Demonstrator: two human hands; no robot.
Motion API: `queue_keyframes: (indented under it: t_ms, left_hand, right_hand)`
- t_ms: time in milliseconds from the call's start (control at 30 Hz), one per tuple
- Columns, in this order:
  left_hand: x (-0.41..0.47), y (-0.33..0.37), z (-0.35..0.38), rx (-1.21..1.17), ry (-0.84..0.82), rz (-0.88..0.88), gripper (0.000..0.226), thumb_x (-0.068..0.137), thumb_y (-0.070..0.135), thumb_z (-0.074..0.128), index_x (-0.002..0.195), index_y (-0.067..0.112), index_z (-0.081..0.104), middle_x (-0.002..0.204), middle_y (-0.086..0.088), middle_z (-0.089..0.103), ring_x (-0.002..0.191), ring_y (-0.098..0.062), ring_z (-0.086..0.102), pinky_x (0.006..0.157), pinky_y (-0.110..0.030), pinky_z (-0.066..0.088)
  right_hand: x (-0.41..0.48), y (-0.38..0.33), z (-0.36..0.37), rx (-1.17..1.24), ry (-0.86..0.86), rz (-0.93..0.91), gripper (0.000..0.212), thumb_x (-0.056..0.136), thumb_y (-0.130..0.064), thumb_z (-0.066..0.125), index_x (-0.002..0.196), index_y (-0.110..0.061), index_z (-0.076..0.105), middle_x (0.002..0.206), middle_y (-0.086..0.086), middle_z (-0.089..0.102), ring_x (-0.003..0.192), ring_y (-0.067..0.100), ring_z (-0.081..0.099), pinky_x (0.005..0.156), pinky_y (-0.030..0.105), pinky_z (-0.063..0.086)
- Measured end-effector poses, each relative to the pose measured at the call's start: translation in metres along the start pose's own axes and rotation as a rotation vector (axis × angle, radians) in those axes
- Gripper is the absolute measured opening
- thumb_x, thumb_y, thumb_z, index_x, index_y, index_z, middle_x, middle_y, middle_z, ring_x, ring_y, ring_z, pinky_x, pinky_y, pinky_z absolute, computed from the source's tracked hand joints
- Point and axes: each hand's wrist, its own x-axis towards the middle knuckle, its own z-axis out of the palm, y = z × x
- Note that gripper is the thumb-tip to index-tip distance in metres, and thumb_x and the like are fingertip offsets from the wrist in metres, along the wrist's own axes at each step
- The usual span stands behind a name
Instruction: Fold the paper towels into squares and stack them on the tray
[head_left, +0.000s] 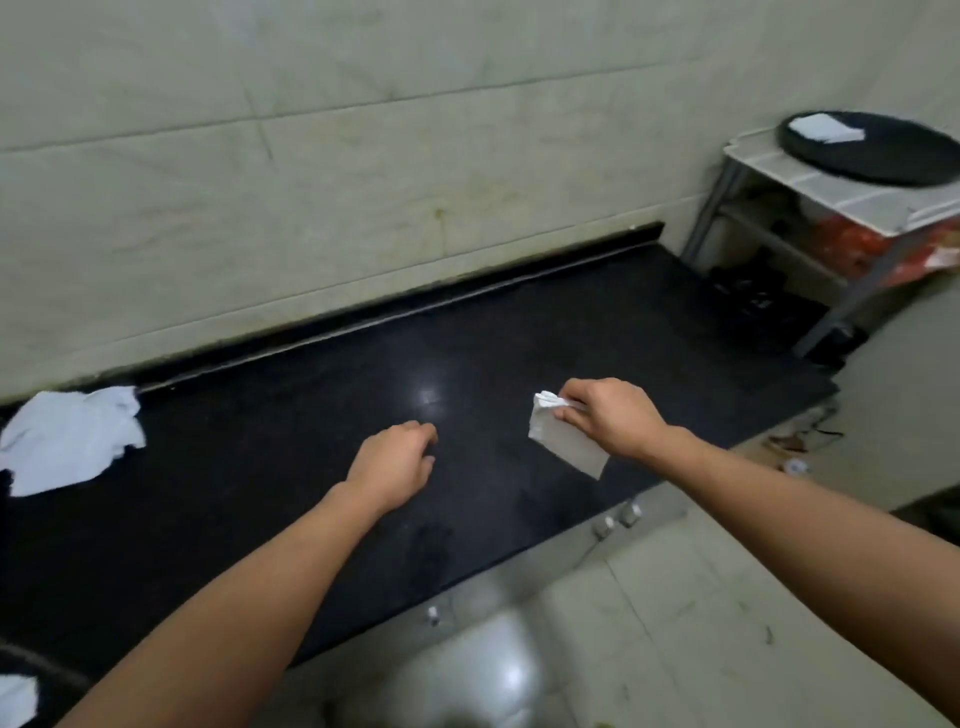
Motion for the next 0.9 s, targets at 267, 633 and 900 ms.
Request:
queue_keyframes:
  t_ms: [267,633,900]
  left_hand:
    - [0.095,0.227,0.035,-0.01,-0.009,0.302,0.028,0.092,0.031,0.053,0.117,0.019,0.056,0.113,-0.002,0.06,0.103,-0.026,0.059,0.08,-0.037,0.049]
    - [0.236,0.427,0.036,0.028,0.008,0.601,0.029,0.093,0.032,0.052,0.118,0.019,0.056,0.113,-0.002,0.06,0.1,-0.025,0.06,0.078,-0.039,0.05]
    - [0.393,0.533,0.001,-0.081,0.151,0.639,0.026,0.093,0.031,0.055,0.115,0.018,0.058,0.104,-0.001,0.061,0.094,-0.023,0.059,0.072,-0.038,0.05]
  right_hand:
    - [-0.111,0.187,-0.053,-0.086,0.049,0.237,0.023,0.097,-0.042,0.047,0.109,-0.027,0.059,0.11,-0.003,0.064,0.102,0.025,0.06,0.072,0.035,0.044]
    - [-0.168,0.369,-0.132,-0.182,0.176,0.456,0.023,0.098,-0.033,0.043,0.111,-0.022,0.059,0.114,0.004,0.064,0.106,0.03,0.059,0.077,0.038,0.046]
    - [-0.101,0.502,-0.226,-0.374,0.282,0.472,0.019,0.093,-0.032,0.047,0.101,-0.022,0.061,0.104,0.005,0.067,0.101,0.031,0.058,0.076,0.04,0.046]
